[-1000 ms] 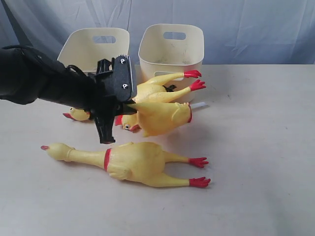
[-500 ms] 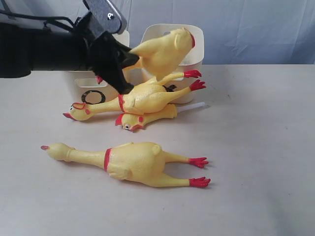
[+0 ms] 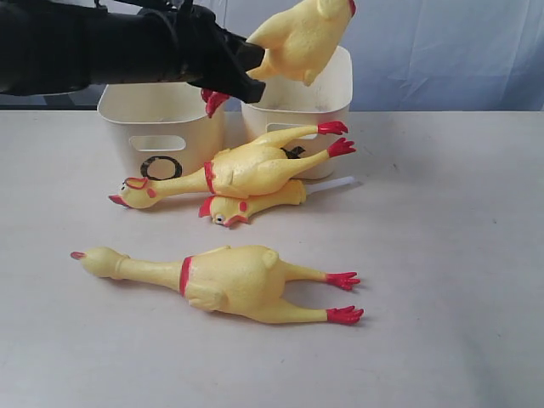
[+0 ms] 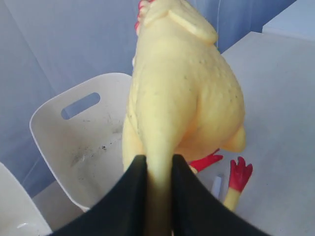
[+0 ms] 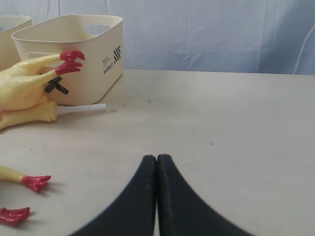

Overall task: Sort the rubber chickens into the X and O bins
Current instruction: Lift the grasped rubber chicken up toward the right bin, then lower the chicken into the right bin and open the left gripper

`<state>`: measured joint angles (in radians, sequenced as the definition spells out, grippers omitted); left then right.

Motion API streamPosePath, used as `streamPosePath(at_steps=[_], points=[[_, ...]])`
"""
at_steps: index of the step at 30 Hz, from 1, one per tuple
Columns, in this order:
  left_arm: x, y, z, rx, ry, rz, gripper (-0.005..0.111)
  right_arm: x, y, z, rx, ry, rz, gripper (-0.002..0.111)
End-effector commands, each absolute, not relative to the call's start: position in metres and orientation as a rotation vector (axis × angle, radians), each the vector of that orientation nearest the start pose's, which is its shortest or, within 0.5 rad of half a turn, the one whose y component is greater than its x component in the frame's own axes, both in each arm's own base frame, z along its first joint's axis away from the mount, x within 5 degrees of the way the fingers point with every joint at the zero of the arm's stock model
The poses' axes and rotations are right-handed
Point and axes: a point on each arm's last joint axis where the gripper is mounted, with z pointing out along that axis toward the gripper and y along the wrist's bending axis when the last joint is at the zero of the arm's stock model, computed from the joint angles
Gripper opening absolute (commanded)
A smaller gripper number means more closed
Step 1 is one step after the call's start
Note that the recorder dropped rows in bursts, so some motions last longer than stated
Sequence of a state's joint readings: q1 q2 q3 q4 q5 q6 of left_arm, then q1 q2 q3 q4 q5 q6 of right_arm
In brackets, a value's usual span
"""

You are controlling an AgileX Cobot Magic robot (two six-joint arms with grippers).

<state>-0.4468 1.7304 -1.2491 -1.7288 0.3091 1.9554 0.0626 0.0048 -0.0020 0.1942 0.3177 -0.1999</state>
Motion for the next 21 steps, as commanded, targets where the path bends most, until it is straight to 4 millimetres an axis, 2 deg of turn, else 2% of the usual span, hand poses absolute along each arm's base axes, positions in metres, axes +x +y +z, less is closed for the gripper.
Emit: streamPosePath(at_steps=[1,8,13,21], points=[[0.363,-0.208,0.294,0.802,1.721,-0.477,0.000,0.054,0.009,0.186,-0.110,1.782,0.087,-0.001],[0.382,-0.214,0.298,0.780,1.701,-0.449,0.000,0.054,0.009,0.186,-0.110,1.782,0.087,-0.001],[0.398,-0.211,0.302,0.707,1.720,-0.339,0.000,0.054,0.009,0.186,-0.110,1.782,0.087,-0.001],[0.420,-0.213,0.292,0.708,1.711,-0.358,0.000,0.054,0.009,0.186,-0.110,1.782,0.087,-0.001]])
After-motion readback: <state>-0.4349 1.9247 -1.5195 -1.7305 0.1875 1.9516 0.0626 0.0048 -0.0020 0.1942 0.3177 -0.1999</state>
